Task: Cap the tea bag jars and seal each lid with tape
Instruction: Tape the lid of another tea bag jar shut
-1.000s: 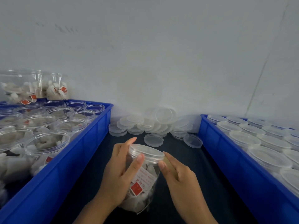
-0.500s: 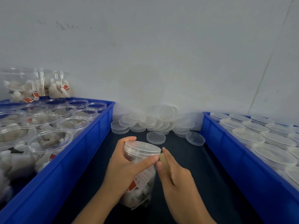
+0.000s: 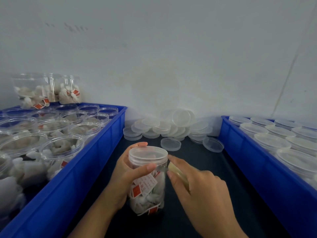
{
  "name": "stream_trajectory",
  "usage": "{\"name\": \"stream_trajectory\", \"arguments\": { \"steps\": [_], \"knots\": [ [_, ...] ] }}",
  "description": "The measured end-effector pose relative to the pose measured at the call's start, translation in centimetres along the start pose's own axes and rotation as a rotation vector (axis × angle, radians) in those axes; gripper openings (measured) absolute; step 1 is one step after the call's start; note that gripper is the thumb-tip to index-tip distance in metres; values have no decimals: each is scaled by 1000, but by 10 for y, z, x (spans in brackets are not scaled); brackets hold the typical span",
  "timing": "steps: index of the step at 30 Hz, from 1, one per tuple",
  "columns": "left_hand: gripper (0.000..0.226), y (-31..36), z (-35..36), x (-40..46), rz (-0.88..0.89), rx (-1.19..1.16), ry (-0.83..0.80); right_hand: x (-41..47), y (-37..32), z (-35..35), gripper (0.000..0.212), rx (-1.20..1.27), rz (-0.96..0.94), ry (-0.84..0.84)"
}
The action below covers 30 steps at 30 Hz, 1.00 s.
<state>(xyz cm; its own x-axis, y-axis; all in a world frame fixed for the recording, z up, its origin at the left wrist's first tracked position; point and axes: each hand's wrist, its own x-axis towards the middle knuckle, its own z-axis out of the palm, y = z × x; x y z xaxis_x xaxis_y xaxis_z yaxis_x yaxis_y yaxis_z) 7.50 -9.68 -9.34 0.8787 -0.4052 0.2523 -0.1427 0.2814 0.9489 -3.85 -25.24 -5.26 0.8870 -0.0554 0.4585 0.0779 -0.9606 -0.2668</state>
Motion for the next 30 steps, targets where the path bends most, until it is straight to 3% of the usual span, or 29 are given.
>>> {"name": "stream_trajectory", "arguments": {
  "steps": [12, 15, 22, 30],
  "knots": [
    [81, -6, -2, 3, -13, -81, 37, -8, -13, 5, 50, -38, -86, -121],
    [94, -5, -2, 2, -20, -72, 30, -9, -13, 4, 48, -37, -90, -105],
    [90, -2, -2, 4, 5, 16, -54, -1, 3, -2, 45, -14, -24, 37],
    [83, -5, -1, 6, 46, 41, -93, 3, 11, -3, 41, 8, 43, 42]
  ]
}}
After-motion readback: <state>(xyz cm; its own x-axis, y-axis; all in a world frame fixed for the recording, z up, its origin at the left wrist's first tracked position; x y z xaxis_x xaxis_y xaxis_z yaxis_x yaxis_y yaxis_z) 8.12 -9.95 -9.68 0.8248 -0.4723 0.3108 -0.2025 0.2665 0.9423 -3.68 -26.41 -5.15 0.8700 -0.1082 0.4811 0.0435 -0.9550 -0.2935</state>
